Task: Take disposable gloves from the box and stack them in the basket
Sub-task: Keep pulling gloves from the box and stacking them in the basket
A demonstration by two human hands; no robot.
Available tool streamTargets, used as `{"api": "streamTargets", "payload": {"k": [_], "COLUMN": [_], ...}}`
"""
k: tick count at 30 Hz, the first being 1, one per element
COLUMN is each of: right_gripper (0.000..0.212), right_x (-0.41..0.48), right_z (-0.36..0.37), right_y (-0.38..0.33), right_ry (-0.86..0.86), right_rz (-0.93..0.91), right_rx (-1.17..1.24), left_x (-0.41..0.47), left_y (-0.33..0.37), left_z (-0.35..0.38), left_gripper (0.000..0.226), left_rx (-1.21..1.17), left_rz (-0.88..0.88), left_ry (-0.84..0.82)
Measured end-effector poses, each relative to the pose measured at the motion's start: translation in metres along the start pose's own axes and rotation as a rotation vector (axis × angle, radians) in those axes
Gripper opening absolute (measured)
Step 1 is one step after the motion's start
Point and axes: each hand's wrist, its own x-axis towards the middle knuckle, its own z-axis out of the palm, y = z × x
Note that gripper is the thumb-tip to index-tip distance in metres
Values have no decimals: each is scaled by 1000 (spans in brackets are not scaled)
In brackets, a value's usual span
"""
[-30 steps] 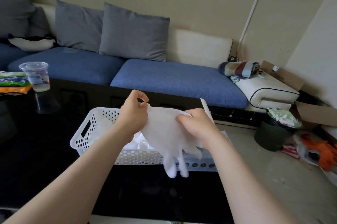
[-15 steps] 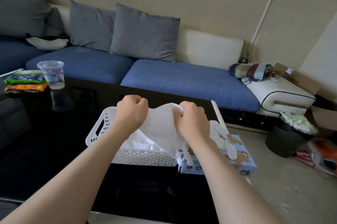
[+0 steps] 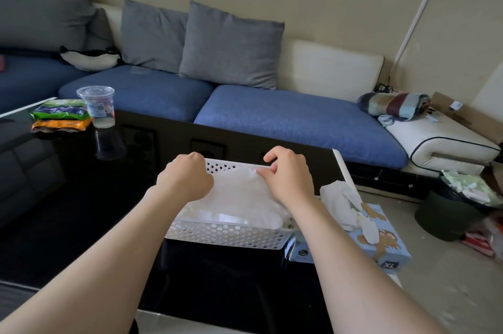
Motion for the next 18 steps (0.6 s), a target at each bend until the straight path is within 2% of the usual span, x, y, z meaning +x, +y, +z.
{"api": "streamTargets", "payload": {"k": [7, 10, 12, 13, 15, 18], "right_gripper": [14, 26, 32, 33, 33, 32], "right_x": [-3, -9, -14, -17, -20, -22], "right_z": [-16, -34, -42, -44, -46, -44], "right_y": [-7, -17, -21, -22, -21, -15], "right_ry": [-52, -250, -387, -435, -484, -451], "right_rz": [11, -15, -39, -49, -58, -55], "right_rx": [1, -2, -60, -95, -141, -106], "left_x": [-5, -8, -10, -11, -14, -17], "left_y": [-4, 4, 9, 11, 16, 22], "left_z": [-6, -8, -6, -5, -1, 8], "left_gripper": [14, 18, 25, 31, 48, 73], "left_rx": [243, 384, 425, 387, 249, 185], "left_rz": [20, 84, 196, 247, 271, 238], "left_ry": [-77, -54, -14, -51, -239, -467]}}
